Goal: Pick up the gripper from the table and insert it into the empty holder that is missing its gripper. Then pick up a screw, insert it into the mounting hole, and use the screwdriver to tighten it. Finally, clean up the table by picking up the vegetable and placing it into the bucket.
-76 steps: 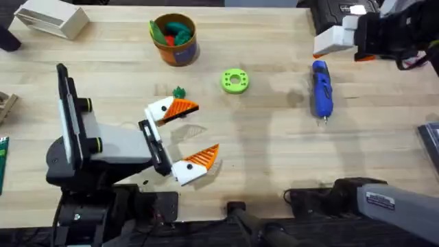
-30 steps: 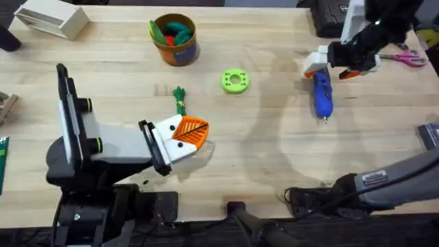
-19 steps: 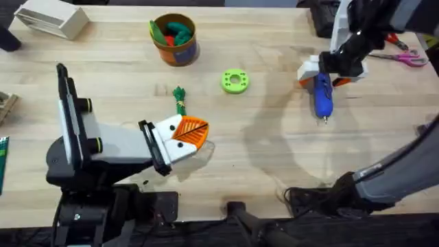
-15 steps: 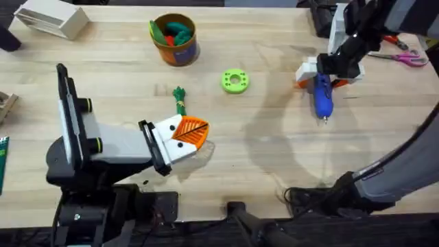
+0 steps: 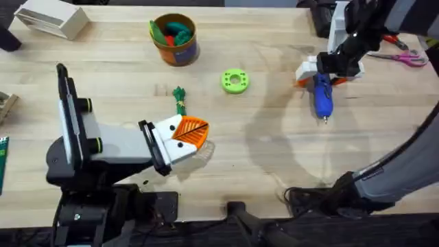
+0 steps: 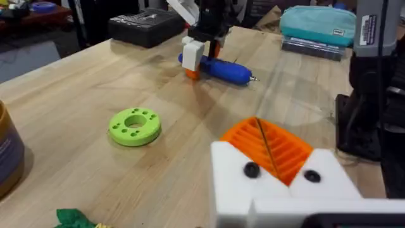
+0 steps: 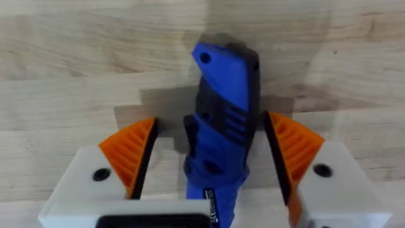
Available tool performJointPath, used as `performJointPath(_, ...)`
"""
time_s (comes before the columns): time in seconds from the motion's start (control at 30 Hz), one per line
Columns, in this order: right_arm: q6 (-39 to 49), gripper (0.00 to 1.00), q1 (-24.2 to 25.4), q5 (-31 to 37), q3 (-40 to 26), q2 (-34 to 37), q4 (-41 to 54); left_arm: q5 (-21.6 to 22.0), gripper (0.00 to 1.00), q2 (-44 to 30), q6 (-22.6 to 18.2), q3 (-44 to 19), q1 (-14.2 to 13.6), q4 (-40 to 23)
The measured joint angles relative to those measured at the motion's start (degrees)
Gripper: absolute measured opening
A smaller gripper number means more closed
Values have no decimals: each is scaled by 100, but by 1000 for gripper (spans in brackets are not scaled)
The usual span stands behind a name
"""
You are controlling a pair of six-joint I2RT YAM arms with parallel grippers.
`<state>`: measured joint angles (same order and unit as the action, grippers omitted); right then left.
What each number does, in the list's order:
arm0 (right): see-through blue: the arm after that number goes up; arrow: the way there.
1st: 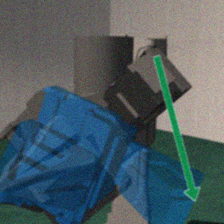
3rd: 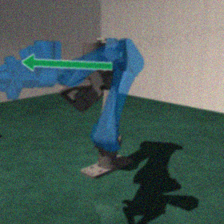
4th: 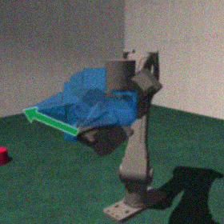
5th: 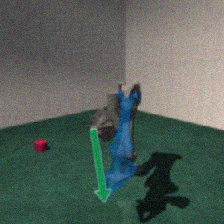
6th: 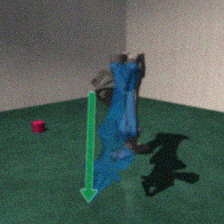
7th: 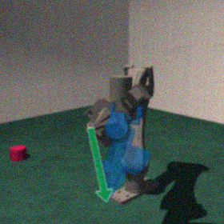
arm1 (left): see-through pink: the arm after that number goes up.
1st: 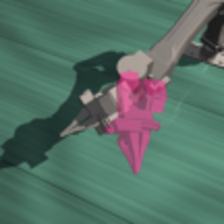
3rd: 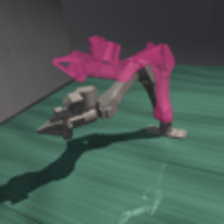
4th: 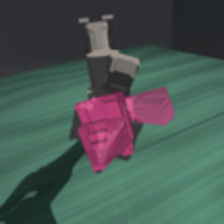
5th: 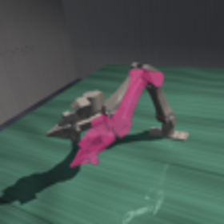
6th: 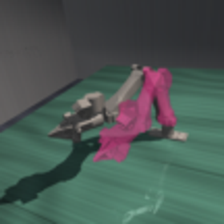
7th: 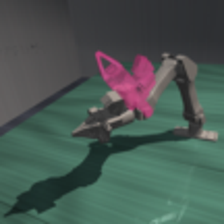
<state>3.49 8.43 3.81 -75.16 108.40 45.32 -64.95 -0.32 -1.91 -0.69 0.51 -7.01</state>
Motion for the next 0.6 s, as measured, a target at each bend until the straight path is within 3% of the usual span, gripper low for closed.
performJointPath(0.2, 0, 880, 0, -4, 0, 0, -42, 0, 9, 2, 0, 0, 0, 0)
performJointPath(0.33, -10, 556, 0, 23, 0, 0, -85, 0, 9, 1, 0, 0, 0, 0)
performJointPath(0.47, -3, 57, 4, 123, 2, 33, -121, 0, 9, 1, 0, 0, 0, 0)
performJointPath(0.6, -7, 29, 11, 139, 2, 37, -125, 2, 9, 0, 0, 0, 0, 0)
